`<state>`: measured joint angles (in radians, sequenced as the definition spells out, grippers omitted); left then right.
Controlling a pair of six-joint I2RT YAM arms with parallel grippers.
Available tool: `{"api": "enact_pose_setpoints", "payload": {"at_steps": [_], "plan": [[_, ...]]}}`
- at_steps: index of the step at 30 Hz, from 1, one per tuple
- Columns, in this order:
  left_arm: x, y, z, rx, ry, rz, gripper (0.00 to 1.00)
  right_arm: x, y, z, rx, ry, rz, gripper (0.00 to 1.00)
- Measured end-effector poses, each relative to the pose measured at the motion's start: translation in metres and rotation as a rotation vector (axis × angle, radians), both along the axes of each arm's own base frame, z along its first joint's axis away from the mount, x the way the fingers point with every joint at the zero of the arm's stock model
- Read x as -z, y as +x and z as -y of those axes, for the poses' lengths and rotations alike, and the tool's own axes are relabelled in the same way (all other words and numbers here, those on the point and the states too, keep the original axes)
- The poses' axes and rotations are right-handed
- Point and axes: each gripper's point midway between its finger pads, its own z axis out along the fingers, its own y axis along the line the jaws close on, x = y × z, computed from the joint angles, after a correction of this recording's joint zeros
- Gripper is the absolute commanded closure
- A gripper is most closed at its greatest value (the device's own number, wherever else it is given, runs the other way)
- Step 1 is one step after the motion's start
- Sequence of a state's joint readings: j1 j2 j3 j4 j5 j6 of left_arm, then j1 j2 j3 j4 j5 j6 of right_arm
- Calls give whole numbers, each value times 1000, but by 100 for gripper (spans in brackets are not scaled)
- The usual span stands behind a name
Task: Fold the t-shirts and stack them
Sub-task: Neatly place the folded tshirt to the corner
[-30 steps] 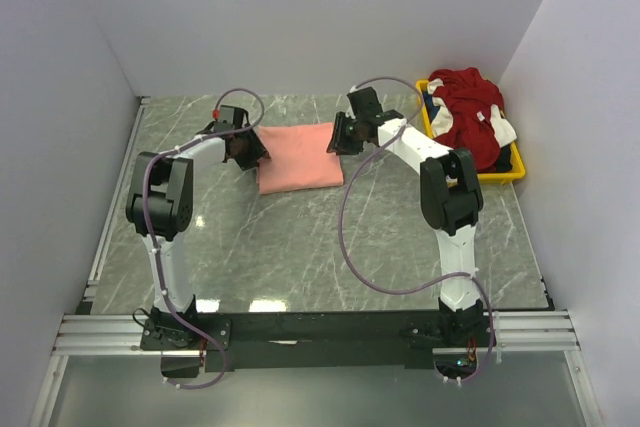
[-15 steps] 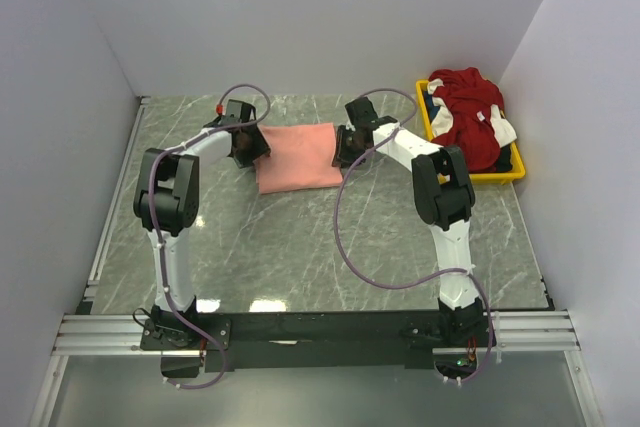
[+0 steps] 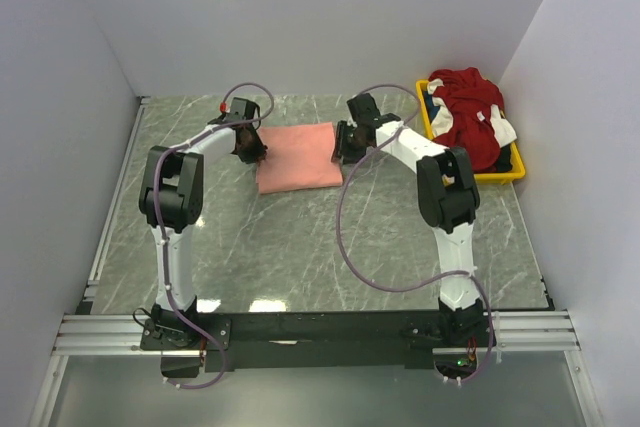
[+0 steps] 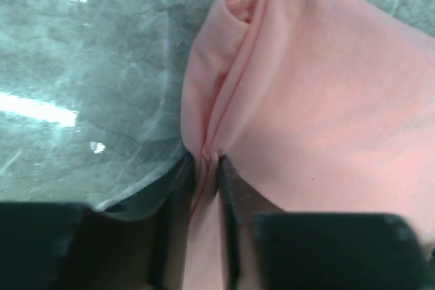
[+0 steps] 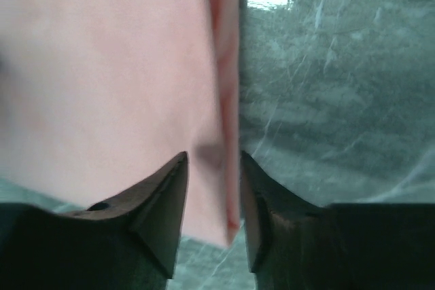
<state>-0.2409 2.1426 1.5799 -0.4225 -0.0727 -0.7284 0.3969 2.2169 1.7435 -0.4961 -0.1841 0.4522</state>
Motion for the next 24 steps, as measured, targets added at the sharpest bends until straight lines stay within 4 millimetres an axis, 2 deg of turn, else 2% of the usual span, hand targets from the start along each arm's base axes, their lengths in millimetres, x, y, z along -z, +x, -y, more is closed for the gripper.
{"api": "enact_pose_setpoints", "payload": {"at_steps": [3,8,11,13,16,21,24], "plan": [[0,1,5,-12,-37,3,99,-25,-2,1,18,27,37,46],[-1,-2,3,-95,-122,24,99,-87,-24,5,59,123,137,40],[-1,-18,-10,-182,-184,13,99,-118,-43,7,66,181,200,40],[0,-36,-27,-262,-213,-7,99,-130,-56,9,67,207,227,40],[0,-68,-67,-424,-232,-42,99,-133,-81,8,50,228,237,40],[-5,-125,-135,-691,-216,-57,99,-117,-120,3,7,240,200,40],[-7,-168,-173,-849,-220,-55,99,-108,-141,2,-18,241,178,40]]}}
